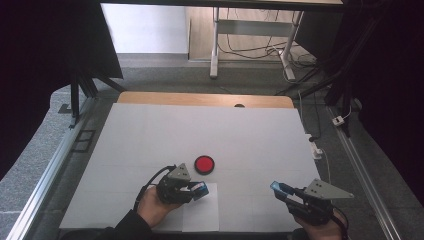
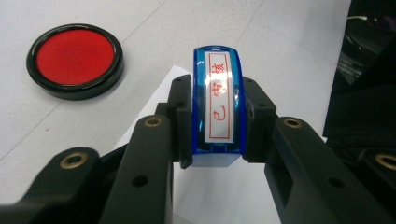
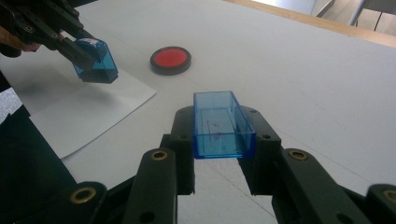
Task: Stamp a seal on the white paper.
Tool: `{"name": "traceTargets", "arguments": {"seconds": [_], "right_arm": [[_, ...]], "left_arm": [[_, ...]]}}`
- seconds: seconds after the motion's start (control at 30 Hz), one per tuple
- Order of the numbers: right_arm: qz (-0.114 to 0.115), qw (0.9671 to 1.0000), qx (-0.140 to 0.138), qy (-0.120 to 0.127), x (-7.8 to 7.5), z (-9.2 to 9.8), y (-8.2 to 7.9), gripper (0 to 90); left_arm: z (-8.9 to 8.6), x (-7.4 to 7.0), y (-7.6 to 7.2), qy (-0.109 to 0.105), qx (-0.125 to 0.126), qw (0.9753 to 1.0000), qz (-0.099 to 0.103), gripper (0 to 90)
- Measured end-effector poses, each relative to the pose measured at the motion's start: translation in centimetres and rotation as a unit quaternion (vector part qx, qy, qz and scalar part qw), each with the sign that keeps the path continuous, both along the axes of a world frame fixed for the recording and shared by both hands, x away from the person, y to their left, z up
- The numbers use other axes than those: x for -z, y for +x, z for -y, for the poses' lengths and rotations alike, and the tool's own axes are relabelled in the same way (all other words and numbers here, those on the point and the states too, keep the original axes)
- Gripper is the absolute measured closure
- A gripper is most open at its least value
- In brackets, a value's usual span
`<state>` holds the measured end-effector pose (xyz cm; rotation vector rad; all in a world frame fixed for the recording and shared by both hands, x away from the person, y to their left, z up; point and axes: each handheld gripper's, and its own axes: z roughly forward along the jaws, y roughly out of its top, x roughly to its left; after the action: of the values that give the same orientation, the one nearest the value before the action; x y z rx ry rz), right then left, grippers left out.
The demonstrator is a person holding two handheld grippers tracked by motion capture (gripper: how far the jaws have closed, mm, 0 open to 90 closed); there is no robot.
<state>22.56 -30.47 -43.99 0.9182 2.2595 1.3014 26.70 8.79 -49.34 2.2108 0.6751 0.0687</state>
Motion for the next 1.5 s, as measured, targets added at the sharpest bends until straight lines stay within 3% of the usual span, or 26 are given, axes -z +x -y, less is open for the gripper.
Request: {"name": "traceTargets", "arguments": {"seconds": [1.07, 1.33, 1.5], "right_arm": [[-0.015, 0.9999, 0.003, -0.007, 0.3, -0.1, 0.2, 68.7], [-0.016, 0.9998, 0.002, -0.007, 0.3, -0.1, 0.2, 68.8], [-0.016, 0.9998, 0.002, -0.008, 0.3, -0.1, 0.2, 68.8]], "left_arm": [[1.4, 2.0, -0.3, 0.052, 0.027, 0.9982, 0.009, 69.3], [1.5, 2.0, -0.4, 0.053, 0.028, 0.9981, 0.012, 69.4], [1.8, 1.9, -0.7, 0.073, 0.032, 0.9965, 0.027, 69.6]]}}
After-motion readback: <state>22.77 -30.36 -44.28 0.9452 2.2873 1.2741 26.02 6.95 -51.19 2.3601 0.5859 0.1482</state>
